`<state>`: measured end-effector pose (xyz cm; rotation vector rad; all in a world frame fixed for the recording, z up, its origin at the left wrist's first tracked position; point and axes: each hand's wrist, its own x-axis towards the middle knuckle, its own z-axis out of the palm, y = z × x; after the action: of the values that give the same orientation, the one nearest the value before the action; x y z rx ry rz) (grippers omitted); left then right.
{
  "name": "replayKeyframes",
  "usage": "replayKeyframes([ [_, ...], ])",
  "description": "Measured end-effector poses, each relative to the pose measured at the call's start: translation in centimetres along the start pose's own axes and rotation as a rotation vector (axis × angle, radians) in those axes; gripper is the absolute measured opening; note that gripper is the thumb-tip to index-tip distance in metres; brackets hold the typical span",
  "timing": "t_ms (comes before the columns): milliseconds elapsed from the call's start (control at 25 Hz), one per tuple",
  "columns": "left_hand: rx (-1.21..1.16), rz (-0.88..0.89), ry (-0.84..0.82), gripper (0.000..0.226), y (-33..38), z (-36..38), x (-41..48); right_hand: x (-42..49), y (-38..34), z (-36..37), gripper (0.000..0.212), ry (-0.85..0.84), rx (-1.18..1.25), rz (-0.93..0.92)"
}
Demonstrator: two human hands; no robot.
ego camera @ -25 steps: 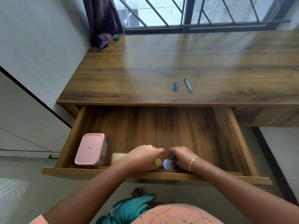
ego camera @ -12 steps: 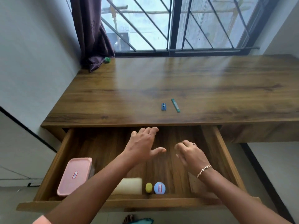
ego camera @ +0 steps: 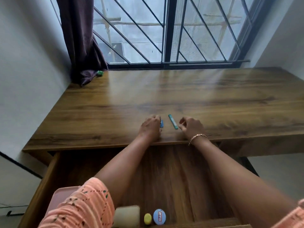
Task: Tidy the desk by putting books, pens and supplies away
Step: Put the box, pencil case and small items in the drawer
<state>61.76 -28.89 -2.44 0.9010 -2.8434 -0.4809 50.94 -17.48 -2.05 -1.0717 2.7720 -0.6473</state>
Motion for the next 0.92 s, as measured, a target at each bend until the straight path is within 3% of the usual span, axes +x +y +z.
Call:
replayKeyframes([
  [160, 0.049, 0.129, -0.075, 0.052, -0.7, 0.3, 2.1, 2.6, -1.5, 0.9, 0.025, -0.031, 0.004, 0.040],
  [280, 0.078, 0.205, -0.120, 0.042, -0.9, 0.5, 2.9, 3.5, -2.4, 1.5, 0.039, -0.084, -0.084, 0.065],
  [360, 0.070, 0.237, -0.101, 0.031, -1.0, 0.4, 3.3, 3.8, -2.8, 1.9, 0.037, -0.094, -0.152, 0.073],
  [720, -0.344, 0.199, -0.033, 0.019, -5.2, -3.3, -3.8, 3.0, -2.3, 1.9, 0.026, -0.107, -0.233, 0.011],
  [920, -0.256, 0.058, -0.137, 0.021, -10.0, -3.6, -10.5, 2.5, -2.7, 1.6, 0.028, -0.139, -0.318, -0.062],
])
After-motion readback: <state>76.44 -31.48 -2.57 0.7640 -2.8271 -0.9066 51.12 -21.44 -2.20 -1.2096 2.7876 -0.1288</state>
